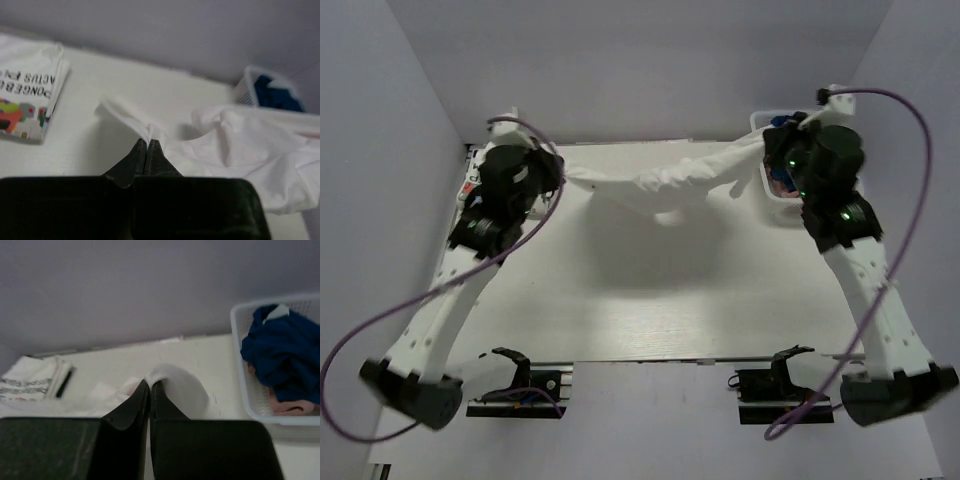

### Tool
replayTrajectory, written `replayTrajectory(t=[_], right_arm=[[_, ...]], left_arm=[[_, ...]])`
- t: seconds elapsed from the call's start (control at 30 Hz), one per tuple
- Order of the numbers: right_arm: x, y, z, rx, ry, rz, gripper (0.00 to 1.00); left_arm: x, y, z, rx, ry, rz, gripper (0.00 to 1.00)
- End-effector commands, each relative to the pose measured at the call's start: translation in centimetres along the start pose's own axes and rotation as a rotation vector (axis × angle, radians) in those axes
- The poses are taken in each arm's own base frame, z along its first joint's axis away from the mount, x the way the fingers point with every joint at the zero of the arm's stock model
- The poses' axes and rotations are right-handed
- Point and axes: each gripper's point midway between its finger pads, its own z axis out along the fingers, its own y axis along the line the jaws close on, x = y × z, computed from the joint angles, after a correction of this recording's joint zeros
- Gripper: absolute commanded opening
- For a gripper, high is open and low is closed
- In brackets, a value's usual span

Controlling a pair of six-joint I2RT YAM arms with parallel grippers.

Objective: Fold and stack the t-shirts

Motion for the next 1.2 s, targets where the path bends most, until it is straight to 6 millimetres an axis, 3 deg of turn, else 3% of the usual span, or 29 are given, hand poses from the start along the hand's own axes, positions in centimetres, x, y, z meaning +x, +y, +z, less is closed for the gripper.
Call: replayTrajectory(t=[0.0, 0.03, 0.07, 0.1, 0.13, 0.17, 0.23, 0.33, 0.43, 0.47, 0.5, 0.53, 0.6, 0.63, 0.73, 0.77, 0.8, 0.83, 0.87, 0.9, 0.93, 1.03, 1.1, 1.13, 1.17], right_arm=[[-5.8, 0.9, -5.5, -0.061, -0.199, -0.001, 0.0], [-7.1, 1.2, -6.9, -0.076, -0.23, -0.002, 0.0], [-9.2, 1.4, -10.3, -0.095, -0.299, 0.0, 0.0], [-9.8, 1.7, -11.5, -0.119, -0.317, -0.004, 0.0], [-10.8, 2.1, -13.0, -0.141, -0.339, -0.003, 0.0], [-12.1, 2.5, -16.0, -0.174, -0.394, -0.001, 0.0], [-12.5, 2.8, -18.2, -0.21, -0.419, 0.004, 0.0], [-11.7, 3.0, -18.4, -0.231, -0.407, 0.016, 0.0], [-9.7, 2.8, -15.4, -0.208, -0.323, 0.029, 0.0], [-7.7, 2.5, -12.5, -0.181, -0.245, 0.032, 0.0], [-6.7, 2.1, -11.2, -0.16, -0.214, 0.038, 0.0], [-6.0, 2.0, -10.0, -0.149, -0.193, 0.042, 0.0], [-1.1, 0.4, -4.7, -0.064, -0.054, 0.041, 0.0], [-0.4, 0.3, -3.3, -0.055, -0.047, 0.041, 0.0], [7.1, -1.4, 5.4, 0.017, 0.143, 0.008, 0.0], [8.6, -1.5, 6.9, 0.017, 0.183, -0.011, 0.0], [11.8, -1.9, 10.7, 0.012, 0.26, -0.03, 0.24], [12.9, -1.7, 11.8, -0.003, 0.292, -0.032, 0.44], [14.7, -2.2, 12.0, 0.003, 0.369, -0.049, 0.7], [12.4, -1.0, 13.1, -0.023, 0.337, -0.045, 0.9], [15.6, -1.6, 14.3, -0.011, 0.417, -0.062, 0.9], [16.2, -0.8, 12.6, -0.047, 0.427, -0.072, 0.9], [15.9, -0.3, 11.1, -0.077, 0.372, -0.067, 0.9], [19.1, -1.4, 9.8, -0.057, 0.428, -0.065, 0.9], [17.6, -1.0, 8.5, -0.058, 0.394, -0.057, 0.9]], left_arm=[[-6.9, -0.8, -8.3, 0.094, -0.244, -0.083, 0.0], [-8.6, -1.0, -10.7, 0.116, -0.285, -0.094, 0.0], [-9.7, -1.1, -12.6, 0.135, -0.322, -0.105, 0.0], [-11.4, -1.1, -16.1, 0.169, -0.388, -0.123, 0.0], [-12.7, -1.2, -18.2, 0.197, -0.436, -0.145, 0.0], [-13.1, -1.1, -19.7, 0.212, -0.464, -0.153, 0.0], [-14.5, -1.0, -23.1, 0.266, -0.546, -0.167, 0.0], [-14.7, -1.4, -23.7, 0.295, -0.553, -0.164, 0.0], [-13.8, -0.9, -19.3, 0.196, -0.47, -0.177, 0.0], [-13.1, -0.5, -17.5, 0.146, -0.437, -0.18, 0.0], [-11.6, 0.0, -13.7, 0.069, -0.364, -0.174, 0.0], [-10.7, 1.3, -11.7, -0.021, -0.339, -0.18, 0.0], [-8.1, 2.5, -7.9, -0.122, -0.249, -0.162, 0.0], [-5.5, 3.4, -4.1, -0.198, -0.172, -0.138, 0.0], [-1.2, 6.0, 1.0, -0.361, -0.06, -0.126, 0.0], [2.3, 7.1, 3.8, -0.432, 0.054, -0.088, 0.02], [3.9, 8.2, 5.1, -0.487, 0.098, -0.09, 0.28], [5.3, 9.2, 6.1, -0.529, 0.147, -0.071, 0.45], [5.8, 9.1, 6.9, -0.54, 0.179, -0.074, 0.62], [8.6, 10.8, 7.7, -0.61, 0.273, -0.047, 0.9], [9.2, 11.0, 7.9, -0.625, 0.297, -0.036, 1.0], [9.8, 11.0, 7.8, -0.607, 0.314, -0.032, 1.0], [11.9, 10.5, 7.2, -0.547, 0.362, -0.033, 1.0], [12.0, 9.9, 7.3, -0.508, 0.346, -0.053, 1.0], [13.6, 10.4, 6.7, -0.5, 0.379, -0.054, 1.0]])
